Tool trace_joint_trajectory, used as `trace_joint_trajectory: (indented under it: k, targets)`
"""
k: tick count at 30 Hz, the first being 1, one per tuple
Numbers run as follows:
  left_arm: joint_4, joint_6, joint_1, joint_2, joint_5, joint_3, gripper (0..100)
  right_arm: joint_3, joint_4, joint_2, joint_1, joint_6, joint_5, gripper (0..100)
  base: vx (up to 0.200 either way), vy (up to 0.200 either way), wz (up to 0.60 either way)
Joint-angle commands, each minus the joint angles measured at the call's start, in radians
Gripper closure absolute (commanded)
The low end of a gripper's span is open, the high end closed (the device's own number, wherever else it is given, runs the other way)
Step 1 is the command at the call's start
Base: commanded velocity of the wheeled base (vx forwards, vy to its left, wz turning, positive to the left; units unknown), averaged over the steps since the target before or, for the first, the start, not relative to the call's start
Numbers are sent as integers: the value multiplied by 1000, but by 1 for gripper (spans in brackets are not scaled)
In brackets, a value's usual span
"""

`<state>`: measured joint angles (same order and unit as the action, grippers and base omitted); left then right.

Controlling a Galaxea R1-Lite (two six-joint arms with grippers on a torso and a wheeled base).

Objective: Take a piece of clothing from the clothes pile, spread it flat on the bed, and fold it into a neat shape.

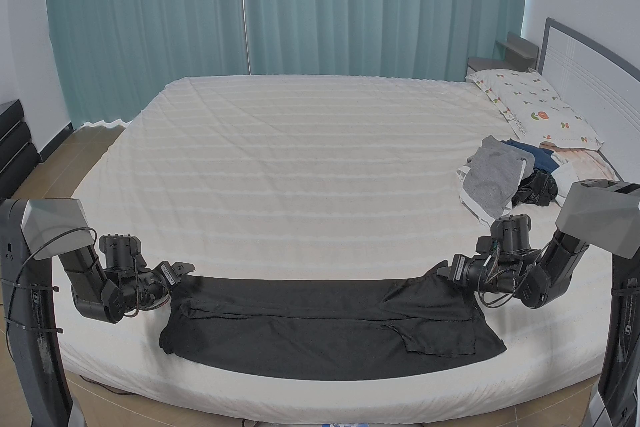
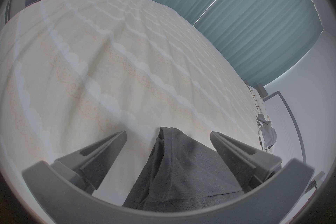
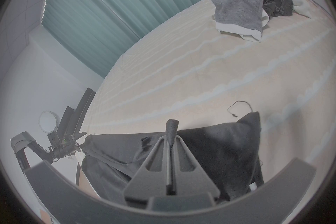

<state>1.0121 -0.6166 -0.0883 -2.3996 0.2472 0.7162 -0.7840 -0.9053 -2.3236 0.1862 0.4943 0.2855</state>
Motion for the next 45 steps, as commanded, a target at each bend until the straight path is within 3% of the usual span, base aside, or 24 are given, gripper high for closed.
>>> trace_joint_trajectory:
  k: [1, 17, 18, 27, 30, 35, 36, 37, 38, 40, 45]
  targets:
    - [0, 0, -1, -1, 1, 0, 0, -27, 0, -34, 13, 0, -2, 100, 0, 0, 0]
    - [0, 0, -1, -1, 0, 0, 0, -124, 19, -109, 9, -20, -98, 100, 0, 0, 0]
    - [0, 0, -1, -1, 0, 0, 0, -129, 14, -117, 10, -20, -103, 0, 0, 0, 0]
    - [0, 0, -1, -1, 0, 0, 0, -121, -14, -91, -7, -2, -120, 0, 0, 0, 0]
    - [-3, -3, -1, 5, 1, 2, 0, -57, -12, -2, -24, 32, -118, 0, 0, 0, 0]
    - [-1, -9, -4, 16, 3, 0, 0, 72, -12, 122, -10, 152, -120, 0, 0, 0, 0]
    - [-7, -8, -8, 39, 9, -1, 0, 140, -12, 173, 7, 221, -120, 0, 0, 0, 0]
    - [-7, -8, -8, 39, 9, -1, 0, 140, -12, 173, 7, 221, -120, 0, 0, 0, 0]
    - [-10, -9, -19, 68, 24, -20, 0, 216, -14, 222, 29, 313, -120, 0, 0, 0, 0]
    - [0, -6, -19, 80, 55, -44, 0, 275, -14, 263, 44, 400, -120, 0, 0, 0, 0]
    - [-3, -9, -21, 109, 66, -52, 0, 359, -14, 310, 85, 480, -137, 0, 0, 0, 0]
